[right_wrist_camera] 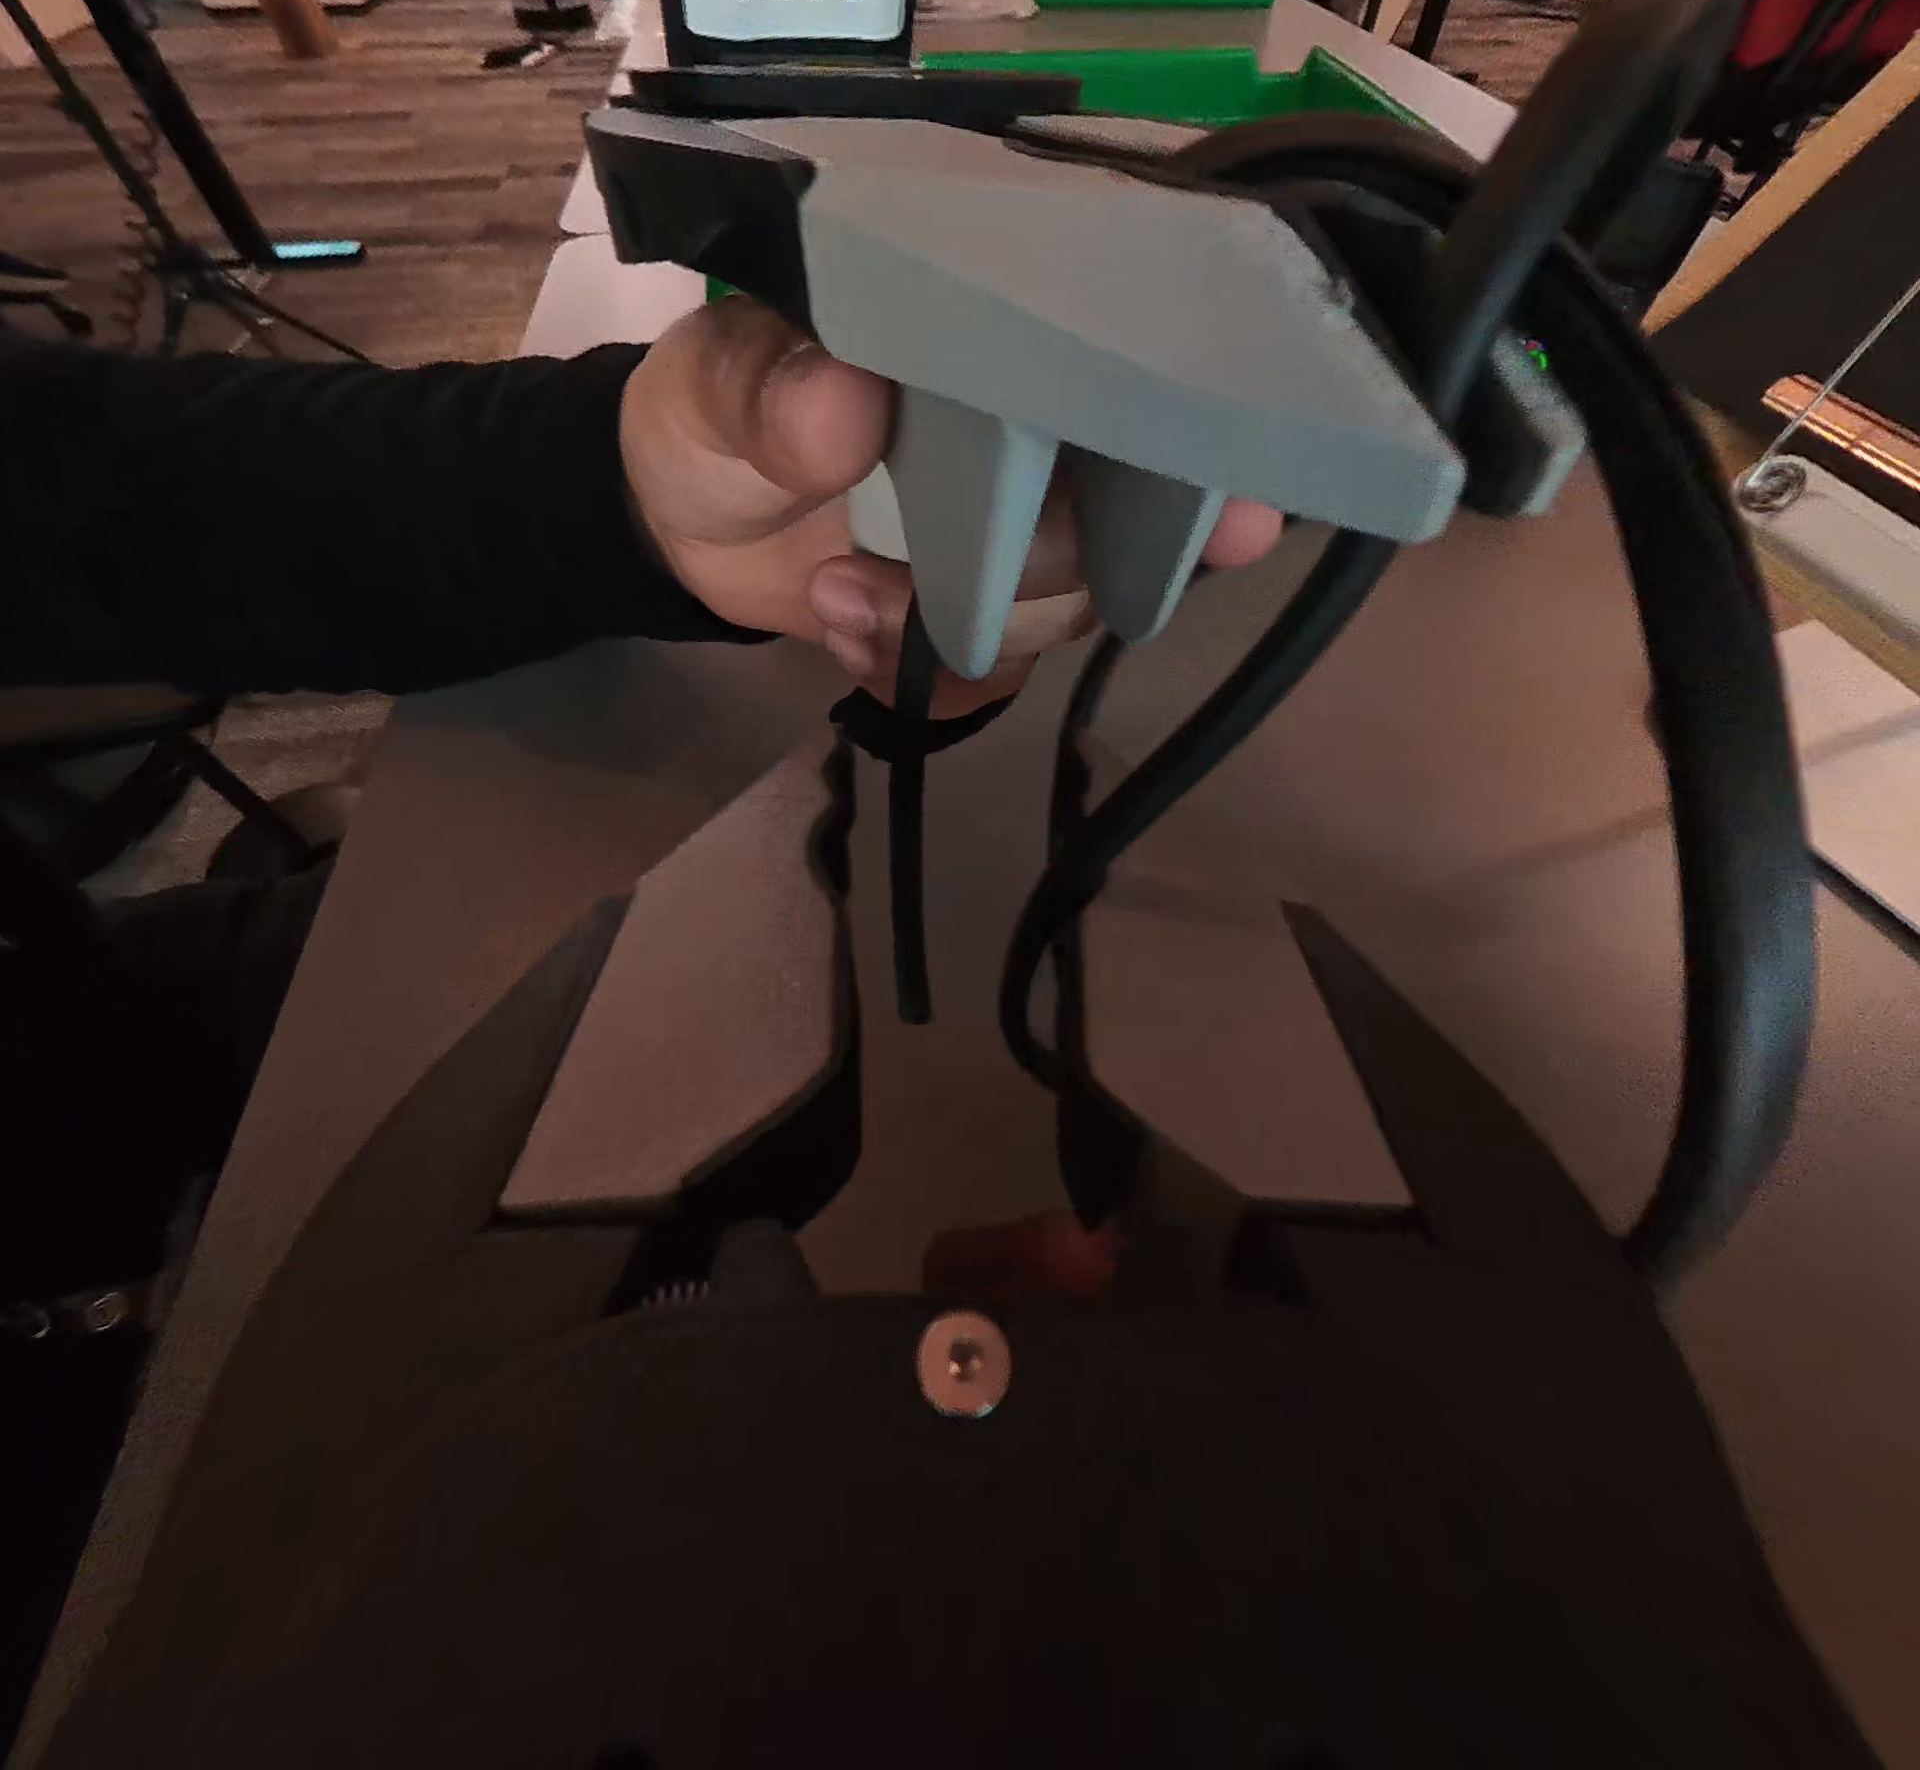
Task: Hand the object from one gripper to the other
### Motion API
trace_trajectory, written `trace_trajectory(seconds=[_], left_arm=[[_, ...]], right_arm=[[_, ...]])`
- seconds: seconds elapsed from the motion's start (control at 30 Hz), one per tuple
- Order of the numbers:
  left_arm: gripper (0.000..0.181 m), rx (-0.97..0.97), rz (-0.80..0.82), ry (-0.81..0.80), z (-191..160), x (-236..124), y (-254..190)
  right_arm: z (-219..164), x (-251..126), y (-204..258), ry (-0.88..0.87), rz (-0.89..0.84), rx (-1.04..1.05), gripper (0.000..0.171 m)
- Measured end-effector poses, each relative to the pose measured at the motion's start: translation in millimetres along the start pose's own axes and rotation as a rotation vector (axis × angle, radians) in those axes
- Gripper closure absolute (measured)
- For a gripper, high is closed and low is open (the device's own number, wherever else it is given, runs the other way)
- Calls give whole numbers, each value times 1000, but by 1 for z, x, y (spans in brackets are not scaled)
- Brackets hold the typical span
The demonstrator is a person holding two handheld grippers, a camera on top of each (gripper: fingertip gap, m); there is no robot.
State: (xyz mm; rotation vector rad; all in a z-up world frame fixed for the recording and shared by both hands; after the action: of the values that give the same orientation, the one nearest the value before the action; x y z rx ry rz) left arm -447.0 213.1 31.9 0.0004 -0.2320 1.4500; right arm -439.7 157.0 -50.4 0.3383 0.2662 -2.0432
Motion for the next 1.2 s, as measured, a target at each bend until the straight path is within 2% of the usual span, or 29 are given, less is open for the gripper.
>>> trace_trajectory(seconds=[0.1,0.27,0.4,0.57,0.67,0.77,0.87,0.97,1.07,1.2], left_arm=[[180,7,8,-13,2,0,0],[180,-15,32,-36,5,-2,6],[179,7,39,-16,4,-6,9],[158,14,143,26,5,-20,32],[153,32,186,57,3,-27,42],[138,-5,173,93,-2,-29,44],[134,-22,175,93,-2,-31,47],[129,-12,204,137,-9,-33,53],[128,79,314,236,-24,-36,70],[115,143,337,386,-53,-32,75]], right_arm=[[-2,-2,-2,2,4,23,167],[-5,1,-2,14,6,24,168],[-6,-6,-12,45,-64,-15,169],[8,-27,-26,-34,-110,36,168],[10,-38,-39,-46,-174,61,169],[10,-46,-48,-46,-225,67,169],[9,-56,-61,-46,-298,79,169],[5,-66,-72,-17,-384,48,168],[10,-66,-68,-27,-355,47,168],[26,-68,-59,-41,-330,1,168]])
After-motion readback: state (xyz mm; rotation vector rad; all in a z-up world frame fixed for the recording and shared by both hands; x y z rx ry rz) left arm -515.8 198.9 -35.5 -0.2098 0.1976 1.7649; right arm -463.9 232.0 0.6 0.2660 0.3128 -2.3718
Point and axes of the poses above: each gripper's, where its closed fingertips meet, x out along the fingers, z out of its top, y = z × x across the jaws, the point moved 1 cm from there along -x, back along the fingers, and after that the axes turned 3 degrees about -x, right-handed, at the moved point
